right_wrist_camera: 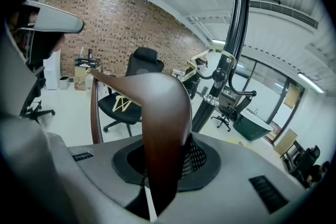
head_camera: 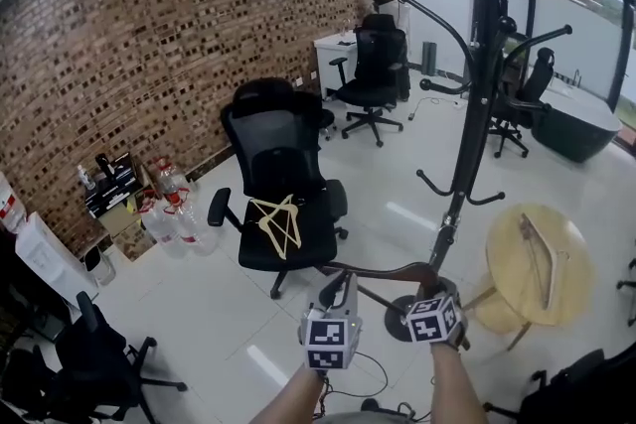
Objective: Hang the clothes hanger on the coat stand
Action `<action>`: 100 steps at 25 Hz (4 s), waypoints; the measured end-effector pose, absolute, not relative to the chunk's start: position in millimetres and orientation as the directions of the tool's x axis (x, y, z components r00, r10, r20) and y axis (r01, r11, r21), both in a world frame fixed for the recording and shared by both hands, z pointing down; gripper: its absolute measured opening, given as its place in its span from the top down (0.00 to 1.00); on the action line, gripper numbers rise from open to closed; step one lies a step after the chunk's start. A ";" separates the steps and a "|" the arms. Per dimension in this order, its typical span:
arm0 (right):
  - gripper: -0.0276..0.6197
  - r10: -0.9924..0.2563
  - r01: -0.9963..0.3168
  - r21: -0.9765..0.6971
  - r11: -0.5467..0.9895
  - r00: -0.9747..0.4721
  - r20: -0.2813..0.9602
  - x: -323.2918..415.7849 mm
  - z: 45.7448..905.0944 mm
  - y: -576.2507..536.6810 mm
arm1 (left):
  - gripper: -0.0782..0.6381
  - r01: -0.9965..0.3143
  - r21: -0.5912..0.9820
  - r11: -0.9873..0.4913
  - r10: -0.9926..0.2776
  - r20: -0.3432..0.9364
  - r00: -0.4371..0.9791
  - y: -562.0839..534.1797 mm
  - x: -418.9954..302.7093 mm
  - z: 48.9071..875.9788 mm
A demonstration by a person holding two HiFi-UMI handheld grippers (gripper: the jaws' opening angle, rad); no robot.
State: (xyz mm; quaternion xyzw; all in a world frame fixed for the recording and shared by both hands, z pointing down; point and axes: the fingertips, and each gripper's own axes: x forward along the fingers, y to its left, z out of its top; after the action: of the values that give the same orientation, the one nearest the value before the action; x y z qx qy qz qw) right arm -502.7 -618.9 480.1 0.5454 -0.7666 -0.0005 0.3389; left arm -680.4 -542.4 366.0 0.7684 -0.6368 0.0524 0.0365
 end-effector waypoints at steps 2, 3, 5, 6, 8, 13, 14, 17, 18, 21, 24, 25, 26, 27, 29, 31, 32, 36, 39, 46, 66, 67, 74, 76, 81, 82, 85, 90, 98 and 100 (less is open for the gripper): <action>0.84 -0.833 -0.854 0.353 0.383 -0.153 0.532 -501.9 487.1 -626.3 | 0.82 -0.978 -0.011 -0.209 -0.970 0.127 0.206 -548.4 -682.7 364.8; 0.84 -0.830 -0.860 0.347 0.374 -0.143 0.539 -501.4 490.5 -628.0 | 0.82 -0.975 -0.011 -0.221 -0.968 0.129 0.217 -549.8 -683.5 365.5; 0.84 -0.828 -0.867 0.348 0.357 -0.121 0.548 -500.0 495.9 -631.2 | 0.82 -0.971 -0.009 -0.238 -0.963 0.136 0.234 -553.4 -684.9 369.7; 0.84 -0.828 -0.869 0.350 0.350 -0.111 0.550 -499.6 497.6 -633.9 | 0.82 -0.970 -0.007 -0.243 -0.961 0.140 0.240 -556.3 -685.9 372.0; 0.84 -0.826 -0.874 0.349 0.339 -0.099 0.555 -499.6 501.0 -640.9 | 0.82 -0.968 -0.006 -0.252 -0.957 0.146 0.249 -563.1 -687.9 375.6; 0.83 -0.814 -0.878 0.345 0.331 -0.080 0.576 -494.1 516.3 -657.7 | 0.82 -0.966 0.001 -0.259 -0.951 0.174 0.256 -578.8 -684.8 390.6; 0.83 -0.812 -0.876 0.352 0.329 -0.072 0.579 -492.3 521.1 -662.1 | 0.82 -0.966 0.004 -0.257 -0.950 0.181 0.253 -581.8 -684.4 394.8; 0.83 -0.799 -0.874 0.358 0.328 -0.055 0.599 -486.6 539.1 -678.8 | 0.82 -0.969 0.001 -0.249 -0.949 0.201 0.244 -589.9 -684.9 404.7; 0.83 -0.791 -0.876 0.351 0.331 -0.055 0.609 -485.1 543.9 -684.7 | 0.82 -0.969 -0.002 -0.247 -0.948 0.208 0.242 -592.2 -685.1 406.3; 0.84 -0.773 -0.882 0.324 0.342 -0.068 0.631 -484.3 552.6 -701.8 | 0.82 -0.970 -0.010 -0.242 -0.947 0.222 0.234 -600.1 -685.3 408.1; 0.87 -0.767 -0.898 0.309 0.313 -0.048 0.640 -478.9 559.3 -712.4 | 0.82 -0.971 -0.020 -0.236 -0.948 0.225 0.226 -606.1 -686.1 409.5; 0.87 -0.764 -0.903 0.304 0.304 -0.040 0.643 -477.2 563.1 -714.7 | 0.82 -0.971 -0.023 -0.236 -0.948 0.225 0.225 -606.8 -686.9 410.6; 0.88 -0.762 -0.907 0.301 0.296 -0.033 0.647 -475.8 566.6 -716.5 | 0.82 -0.971 -0.025 -0.237 -0.948 0.226 0.225 -607.1 -688.1 411.8; 0.88 -0.759 -0.909 0.299 0.289 -0.027 0.651 -474.7 569.2 -718.1 | 0.82 -0.971 -0.025 -0.238 -0.947 0.227 0.227 -607.2 -689.3 412.8; 0.88 -0.752 -0.914 0.293 0.280 -0.019 0.659 -471.9 571.9 -720.9 | 0.82 -0.970 -0.021 -0.241 -0.946 0.230 0.229 -608.0 -690.7 413.8; 0.88 -0.747 -0.921 0.279 0.273 -0.020 0.665 -468.4 574.0 -724.1 | 0.82 -0.970 -0.019 -0.243 -0.944 0.236 0.232 -609.8 -690.1 416.8; 0.88 -0.746 -0.924 0.271 0.270 -0.023 0.666 -466.9 574.5 -725.6 | 0.82 -0.970 -0.017 -0.244 -0.943 0.239 0.233 -610.6 -689.3 419.0; 0.82 -0.743 -0.932 0.243 0.270 -0.041 0.668 -470.0 568.9 -725.2 | 0.82 -0.966 0.001 -0.259 -0.935 0.252 0.251 -611.6 -690.8 419.3; 0.77 -0.744 -0.933 0.233 0.273 -0.051 0.666 -475.1 560.6 -720.7 | 0.82 -0.962 0.020 -0.274 -0.931 0.246 0.270 -613.2 -693.1 415.0; 0.68 -0.764 -0.930 0.267 0.254 -0.023 0.645 -467.2 545.7 -693.6 | 0.82 -0.949 0.036 -0.315 -0.919 0.238 0.314 -609.8 -688.1 414.2; 0.81 -0.966 -0.994 0.062 0.090 -0.072 0.248 -502.8 413.3 -540.2 | 0.85 -0.918 0.043 -0.394 -0.902 0.173 0.395 -519.4 -723.9 399.2; 0.81 -0.970 -0.995 0.053 0.087 -0.072 0.232 -507.2 407.3 -530.9 | 0.85 -0.917 0.050 -0.395 -0.902 0.167 0.397 -515.1 -725.8 397.2; 0.95 -0.985 -0.996 0.017 0.083 -0.080 0.151 -518.9 390.5 -446.2 | 0.87 -0.899 0.050 -0.435 -0.889 0.135 0.438 -460.8 -706.5 399.8; 0.95 -0.988 -0.997 0.013 0.081 -0.079 0.131 -518.8 392.9 -427.5 | 0.87 -0.895 0.028 -0.445 -0.886 0.136 0.444 -446.3 -698.1 408.2; 0.95 -0.991 -0.997 0.005 0.071 -0.070 0.112 -517.2 400.4 -403.5 | 0.87 -0.885 -0.008 -0.466 -0.876 0.149 0.459 -428.2 -690.1 423.1; 0.95 -0.992 -0.998 -0.003 0.069 -0.069 0.110 -515.8 401.3 -401.1 | 0.87 -0.887 -0.010 -0.461 -0.878 0.151 0.455 -426.4 -692.1 424.7; 0.95 -0.993 -0.998 -0.019 0.056 -0.057 0.104 -510.8 401.3 -398.0 | 0.87 -0.898 -0.004 -0.441 -0.887 0.155 0.435 -422.2 -700.8 427.5; 0.95 -0.994 -0.999 -0.031 0.045 -0.048 0.099 -503.3 400.6 -393.4 | 0.87 -0.903 -0.012 -0.429 -0.894 0.150 0.423 -414.0 -701.7 425.1; 0.95 -0.993 -0.998 -0.018 0.056 -0.058 0.104 -506.6 399.4 -394.2 | 0.87 -0.908 -0.016 -0.419 -0.899 0.147 0.412 -411.1 -705.1 422.9; 0.95 -0.992 -0.998 -0.016 0.060 -0.061 0.114 -506.7 403.4 -392.3 | 0.87 -0.910 -0.016 -0.415 -0.901 0.145 0.409 -408.7 -704.9 423.3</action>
State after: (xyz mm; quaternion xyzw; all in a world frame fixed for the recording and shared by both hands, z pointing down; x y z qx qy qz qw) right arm -506.7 -392.3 403.4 0.6842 -0.7270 0.0450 0.0361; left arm -704.9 -408.7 423.3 0.8386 -0.5398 0.0652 0.0327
